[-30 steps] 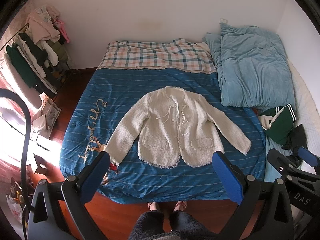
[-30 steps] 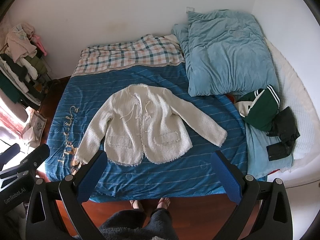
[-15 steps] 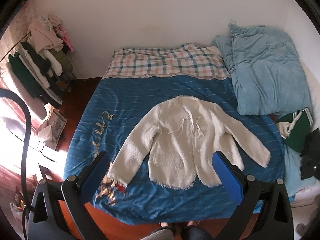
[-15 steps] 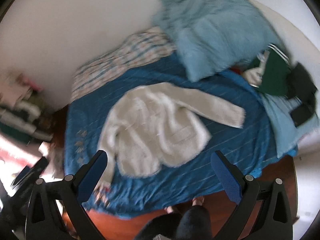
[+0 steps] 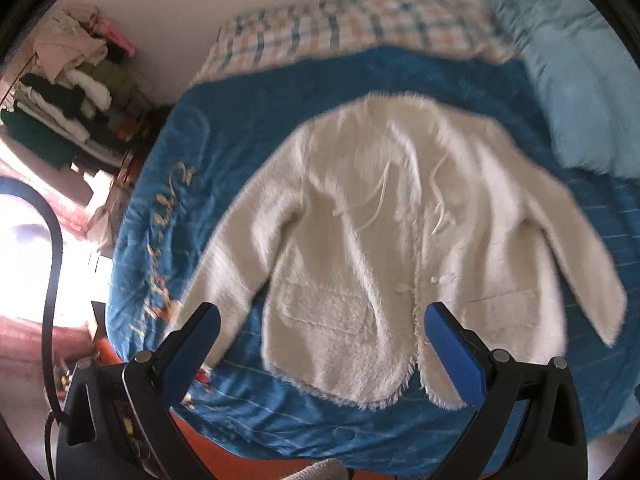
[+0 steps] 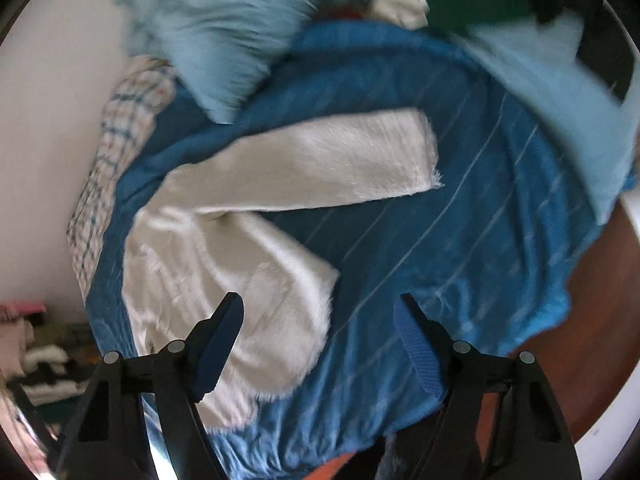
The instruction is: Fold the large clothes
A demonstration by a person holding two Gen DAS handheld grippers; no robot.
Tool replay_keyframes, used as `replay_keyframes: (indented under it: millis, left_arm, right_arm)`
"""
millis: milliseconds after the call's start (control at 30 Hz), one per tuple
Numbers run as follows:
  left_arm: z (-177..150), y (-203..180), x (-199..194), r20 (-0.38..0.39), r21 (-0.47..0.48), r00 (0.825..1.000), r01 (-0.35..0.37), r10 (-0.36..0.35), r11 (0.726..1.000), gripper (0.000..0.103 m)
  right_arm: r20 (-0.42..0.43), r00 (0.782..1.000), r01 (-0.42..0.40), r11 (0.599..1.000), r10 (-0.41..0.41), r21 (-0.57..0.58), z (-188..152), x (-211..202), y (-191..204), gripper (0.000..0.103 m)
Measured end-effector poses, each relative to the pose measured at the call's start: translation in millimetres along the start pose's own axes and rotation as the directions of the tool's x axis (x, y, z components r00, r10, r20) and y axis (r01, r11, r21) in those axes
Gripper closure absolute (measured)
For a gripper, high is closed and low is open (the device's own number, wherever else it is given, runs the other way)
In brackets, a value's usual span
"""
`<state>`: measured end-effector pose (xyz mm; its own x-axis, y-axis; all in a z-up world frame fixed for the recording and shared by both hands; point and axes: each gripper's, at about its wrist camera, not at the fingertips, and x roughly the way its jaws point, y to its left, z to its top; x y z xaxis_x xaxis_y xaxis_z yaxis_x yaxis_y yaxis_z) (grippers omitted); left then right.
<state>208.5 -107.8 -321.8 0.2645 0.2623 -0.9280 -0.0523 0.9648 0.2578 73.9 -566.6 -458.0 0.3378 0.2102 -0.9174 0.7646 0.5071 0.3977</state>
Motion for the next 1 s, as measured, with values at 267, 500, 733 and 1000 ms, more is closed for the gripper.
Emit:
replay_keyframes:
  millis: [267, 500, 733, 1000]
  left_arm:
    - [9, -66, 115, -0.132, -0.039, 0.99, -0.055, 0.049, 0.998, 0.0]
    - [28, -117, 170, -0.156, -0.02, 0.986, -0.068, 0.064, 0.998, 0.0]
    - [55, -147, 190, -0.154, 0.006, 0.985, -0.076, 0.076, 0.997, 0.0]
    - [77, -135, 182, -0.131, -0.022, 0.989, -0.067, 0.064, 0.998, 0.0]
  right_arm:
    - [-0.002, 0.993, -0.11, 0.912, 0.121, 0.395, 101, 165, -132, 0.024]
    - [0.239, 0.95, -0.271, 0.91, 0.201, 0.313, 153, 196, -119, 0.045]
    - [0.24, 0.953, -0.245, 0.935, 0.184, 0.258, 186, 220, -75, 0.095]
    - [0.27, 0.914, -0.282, 0.952, 0.304, -0.117, 187, 143, 59, 0.096]
